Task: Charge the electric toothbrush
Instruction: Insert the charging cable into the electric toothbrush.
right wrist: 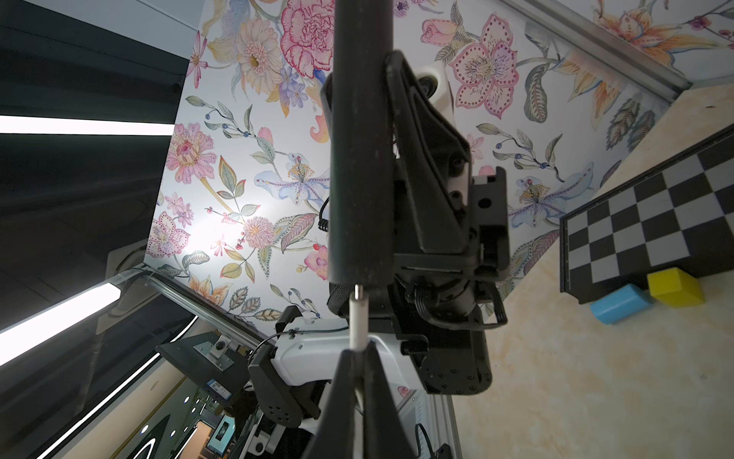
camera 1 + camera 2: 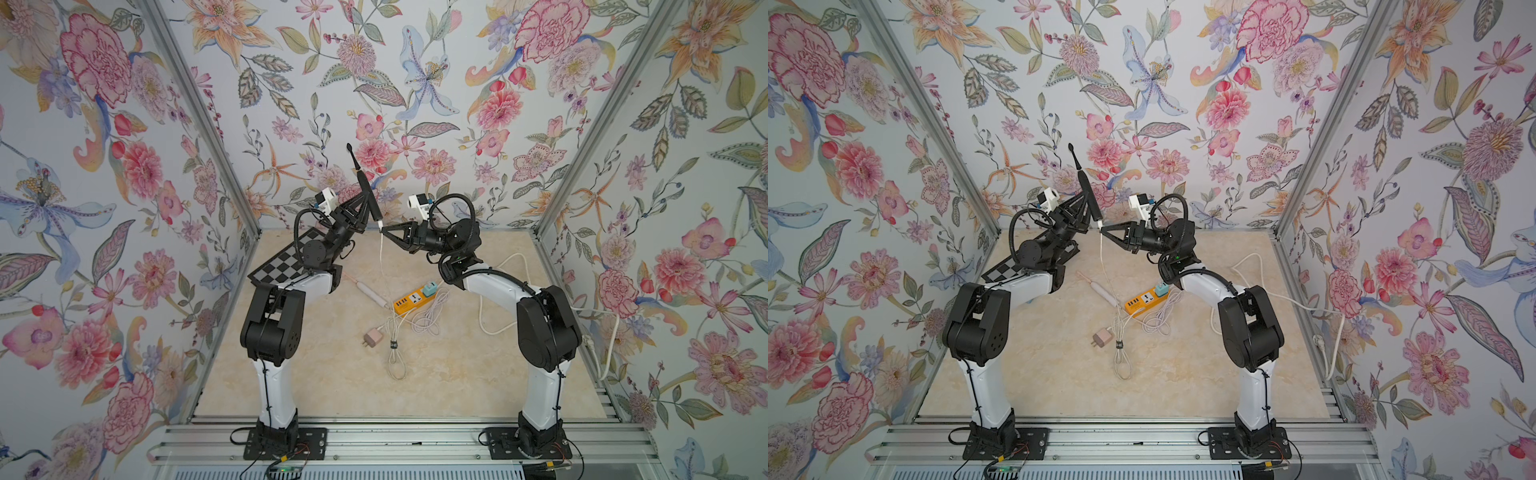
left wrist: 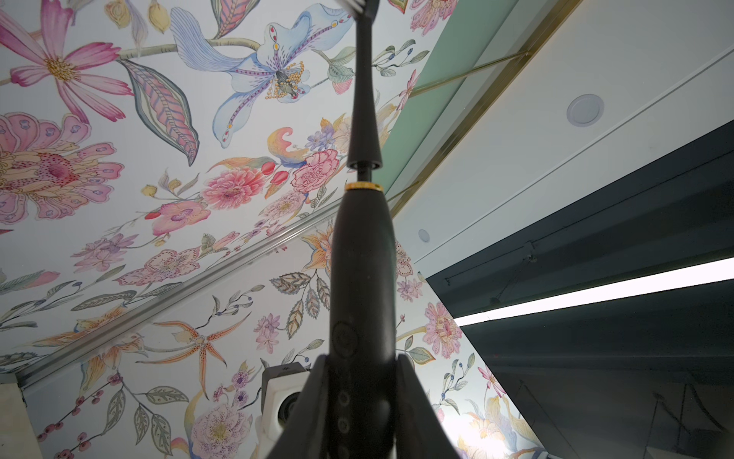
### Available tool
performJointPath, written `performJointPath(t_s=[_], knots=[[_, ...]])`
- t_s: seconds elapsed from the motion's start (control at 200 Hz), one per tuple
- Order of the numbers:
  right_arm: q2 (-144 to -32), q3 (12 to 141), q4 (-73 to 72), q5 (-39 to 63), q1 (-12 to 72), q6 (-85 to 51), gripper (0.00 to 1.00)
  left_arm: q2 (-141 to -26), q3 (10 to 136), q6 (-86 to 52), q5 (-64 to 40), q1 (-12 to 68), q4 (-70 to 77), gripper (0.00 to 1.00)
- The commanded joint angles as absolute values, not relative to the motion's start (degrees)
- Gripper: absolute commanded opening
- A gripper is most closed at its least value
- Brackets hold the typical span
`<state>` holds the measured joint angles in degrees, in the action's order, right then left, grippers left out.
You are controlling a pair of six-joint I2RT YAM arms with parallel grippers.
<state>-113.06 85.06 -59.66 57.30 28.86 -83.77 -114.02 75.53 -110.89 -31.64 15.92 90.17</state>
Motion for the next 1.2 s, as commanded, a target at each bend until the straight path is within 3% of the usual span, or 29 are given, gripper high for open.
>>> performJointPath(t_s=[0.0, 0.405, 0.741, 1.191], knots=[[-113.82, 87.43, -64.46, 56.59, 29.25, -86.43, 0.00, -114.23, 77.93, -110.33, -36.71, 17.52, 100.87, 0.00], [-113.47, 86.52, -67.50, 53.97, 28.08, -88.79, 0.00, -114.11, 77.95, -110.46, -37.43, 18.08, 101.58, 0.00], [-109.10, 84.60, -60.10, 50.41, 26.75, -80.70, 0.00, -112.11, 74.89, -108.12, -39.67, 19.06, 102.13, 0.00], [-108.70, 86.10, -59.75, 46.48, 25.76, -82.45, 0.00, -109.08, 70.71, -101.84, -42.79, 22.66, 105.06, 0.00]])
